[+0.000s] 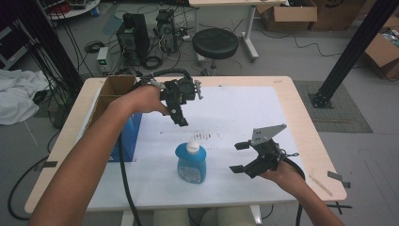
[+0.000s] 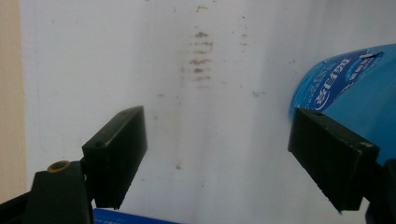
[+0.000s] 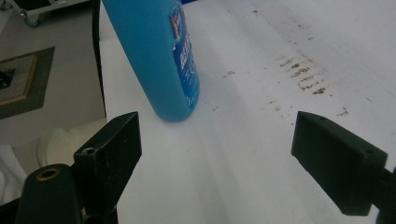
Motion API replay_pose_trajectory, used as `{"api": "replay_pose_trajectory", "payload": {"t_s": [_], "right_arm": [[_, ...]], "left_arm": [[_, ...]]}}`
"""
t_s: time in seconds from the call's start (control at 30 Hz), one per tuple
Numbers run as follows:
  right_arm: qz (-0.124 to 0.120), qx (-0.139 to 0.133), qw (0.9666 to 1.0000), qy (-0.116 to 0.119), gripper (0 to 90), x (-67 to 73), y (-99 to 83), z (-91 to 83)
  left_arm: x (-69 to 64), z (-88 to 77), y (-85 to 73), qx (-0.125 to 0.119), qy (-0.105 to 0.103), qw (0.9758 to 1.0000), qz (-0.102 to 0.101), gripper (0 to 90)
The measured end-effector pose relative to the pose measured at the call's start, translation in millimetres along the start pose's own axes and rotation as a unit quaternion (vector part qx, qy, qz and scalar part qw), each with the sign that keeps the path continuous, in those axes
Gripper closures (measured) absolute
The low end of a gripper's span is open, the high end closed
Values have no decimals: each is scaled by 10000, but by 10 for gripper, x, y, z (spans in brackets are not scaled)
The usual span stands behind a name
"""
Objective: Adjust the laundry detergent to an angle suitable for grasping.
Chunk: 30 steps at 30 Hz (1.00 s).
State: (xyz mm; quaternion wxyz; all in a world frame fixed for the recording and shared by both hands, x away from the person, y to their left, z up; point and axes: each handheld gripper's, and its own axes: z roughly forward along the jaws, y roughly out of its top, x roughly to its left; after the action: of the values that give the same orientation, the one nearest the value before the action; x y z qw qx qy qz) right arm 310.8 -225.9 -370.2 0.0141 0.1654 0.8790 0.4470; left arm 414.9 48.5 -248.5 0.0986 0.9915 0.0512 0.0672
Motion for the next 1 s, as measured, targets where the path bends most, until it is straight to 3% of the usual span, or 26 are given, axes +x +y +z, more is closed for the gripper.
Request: {"api": "replay_pose_trajectory", "payload": {"t_s": [0.5,1.0], "right_arm": [[-50,-738,9972,-86,150,146,-95,139],[-64,-985,9951,-68,150,269,-58,309]], "left_arm": [[3,13,1,31,0,10000,9,202],[12,20,-6,51,1,10000,2,202]]}}
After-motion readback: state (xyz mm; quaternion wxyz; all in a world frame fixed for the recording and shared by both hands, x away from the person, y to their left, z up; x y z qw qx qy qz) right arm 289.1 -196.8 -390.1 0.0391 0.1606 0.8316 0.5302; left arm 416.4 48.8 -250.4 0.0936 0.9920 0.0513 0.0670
